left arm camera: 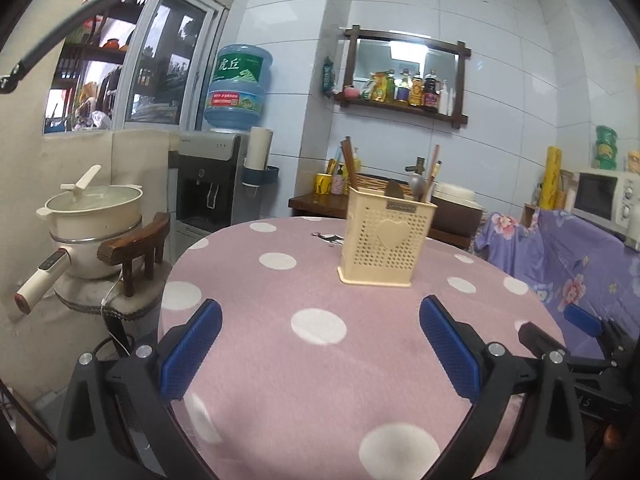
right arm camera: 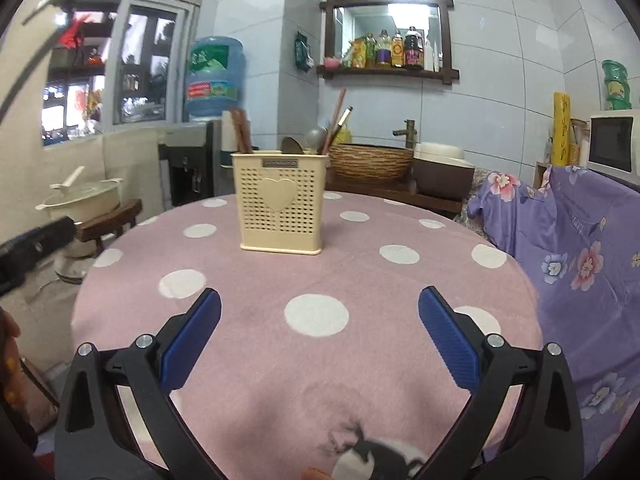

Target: Organize utensils

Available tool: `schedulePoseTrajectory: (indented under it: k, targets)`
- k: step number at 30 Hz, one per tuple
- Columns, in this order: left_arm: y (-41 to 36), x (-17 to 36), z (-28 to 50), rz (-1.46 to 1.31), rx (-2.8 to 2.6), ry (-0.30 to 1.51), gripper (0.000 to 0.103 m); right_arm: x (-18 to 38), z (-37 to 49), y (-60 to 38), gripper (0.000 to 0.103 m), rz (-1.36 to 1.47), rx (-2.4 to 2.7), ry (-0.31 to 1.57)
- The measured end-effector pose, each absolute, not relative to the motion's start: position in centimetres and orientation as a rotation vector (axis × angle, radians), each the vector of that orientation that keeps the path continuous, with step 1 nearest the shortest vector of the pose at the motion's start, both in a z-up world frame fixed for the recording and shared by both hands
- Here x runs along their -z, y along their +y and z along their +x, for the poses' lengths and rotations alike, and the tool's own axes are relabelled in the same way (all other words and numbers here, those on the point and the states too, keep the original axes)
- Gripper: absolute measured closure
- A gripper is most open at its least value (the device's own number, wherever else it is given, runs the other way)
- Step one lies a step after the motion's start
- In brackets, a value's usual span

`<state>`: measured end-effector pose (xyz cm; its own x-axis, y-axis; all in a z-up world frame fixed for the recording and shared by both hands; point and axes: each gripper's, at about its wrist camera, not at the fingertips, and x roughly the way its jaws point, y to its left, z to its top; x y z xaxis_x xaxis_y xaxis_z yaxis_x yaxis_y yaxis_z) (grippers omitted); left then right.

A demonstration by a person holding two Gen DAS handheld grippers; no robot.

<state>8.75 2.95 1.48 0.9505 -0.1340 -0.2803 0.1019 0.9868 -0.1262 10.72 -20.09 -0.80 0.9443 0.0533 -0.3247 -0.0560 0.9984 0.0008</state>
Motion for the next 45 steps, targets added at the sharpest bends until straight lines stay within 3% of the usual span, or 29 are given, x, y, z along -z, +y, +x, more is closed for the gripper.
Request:
schedulePoseTrajectory:
  k: [13,45]
  targets:
    - [3.2,-1.1,2.4,-0.11,0.091,0.185,0.005,0.7,3.3,-18.0,0.005,-0.039,-0.077,0.282]
    - [2.7,-1.6,1.4,-0.085,0.115,0.154,0.005,-0.1,2.5,-17.7,0.005,-0.075,-0.068,0.248]
